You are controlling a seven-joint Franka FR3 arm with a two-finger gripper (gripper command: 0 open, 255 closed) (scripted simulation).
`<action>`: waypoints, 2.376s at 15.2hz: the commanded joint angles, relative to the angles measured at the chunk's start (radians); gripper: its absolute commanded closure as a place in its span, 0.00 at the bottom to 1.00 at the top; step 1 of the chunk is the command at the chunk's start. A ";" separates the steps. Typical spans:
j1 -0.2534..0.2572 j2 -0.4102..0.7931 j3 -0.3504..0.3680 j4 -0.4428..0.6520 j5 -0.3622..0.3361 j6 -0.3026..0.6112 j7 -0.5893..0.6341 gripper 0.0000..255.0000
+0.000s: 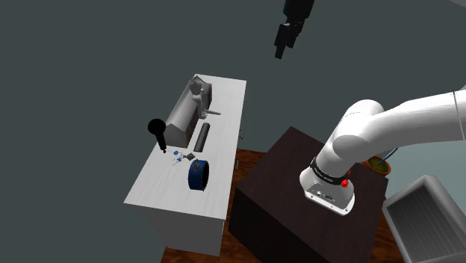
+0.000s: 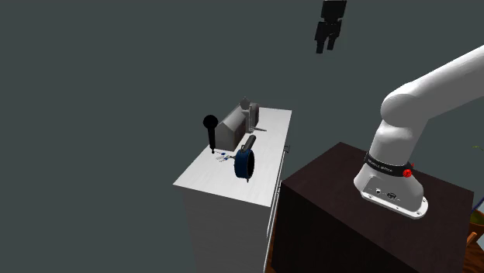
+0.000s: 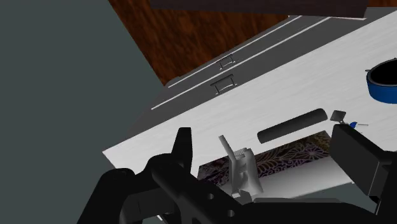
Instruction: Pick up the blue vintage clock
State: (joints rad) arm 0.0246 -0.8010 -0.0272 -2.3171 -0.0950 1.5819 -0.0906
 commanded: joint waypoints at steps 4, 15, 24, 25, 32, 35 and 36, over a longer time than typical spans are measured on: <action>0.001 0.020 0.051 -0.045 0.051 0.018 0.103 0.00; 0.025 0.194 0.235 -0.132 0.263 0.140 0.462 0.00; 0.050 0.450 0.367 -0.103 0.419 0.298 0.725 0.00; 0.053 0.483 0.380 -0.094 0.433 0.318 0.753 0.00; 0.077 0.741 0.454 0.000 0.508 0.458 0.936 0.00; 0.094 0.859 0.473 0.056 0.527 0.515 1.010 0.00; 0.100 0.899 0.477 0.077 0.533 0.533 1.034 0.00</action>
State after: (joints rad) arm 0.1145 0.0595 0.4402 -2.2563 0.4271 2.0907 0.9123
